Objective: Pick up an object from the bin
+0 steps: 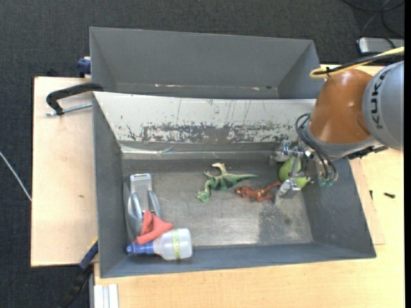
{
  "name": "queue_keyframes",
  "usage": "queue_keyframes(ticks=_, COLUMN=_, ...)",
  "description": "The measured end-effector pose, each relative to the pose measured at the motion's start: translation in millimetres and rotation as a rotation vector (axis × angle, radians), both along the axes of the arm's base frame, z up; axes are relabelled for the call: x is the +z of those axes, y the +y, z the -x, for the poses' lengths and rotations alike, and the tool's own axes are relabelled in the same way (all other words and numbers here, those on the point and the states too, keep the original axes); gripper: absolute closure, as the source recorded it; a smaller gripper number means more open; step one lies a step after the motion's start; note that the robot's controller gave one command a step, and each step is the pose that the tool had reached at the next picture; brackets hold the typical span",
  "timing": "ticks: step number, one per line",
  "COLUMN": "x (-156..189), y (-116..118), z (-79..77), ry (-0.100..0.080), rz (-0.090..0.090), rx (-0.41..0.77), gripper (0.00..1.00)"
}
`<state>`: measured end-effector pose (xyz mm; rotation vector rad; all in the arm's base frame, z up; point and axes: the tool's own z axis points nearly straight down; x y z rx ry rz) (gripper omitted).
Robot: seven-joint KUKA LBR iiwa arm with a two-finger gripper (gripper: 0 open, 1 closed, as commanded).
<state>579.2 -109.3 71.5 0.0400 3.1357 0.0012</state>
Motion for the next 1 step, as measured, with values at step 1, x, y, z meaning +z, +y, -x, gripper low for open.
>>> queue_keyframes(ticks=1, x=-0.1, y=-17.5, z=-11.7, ry=0.002, rz=-0.003, rx=-0.044, gripper=0.0)
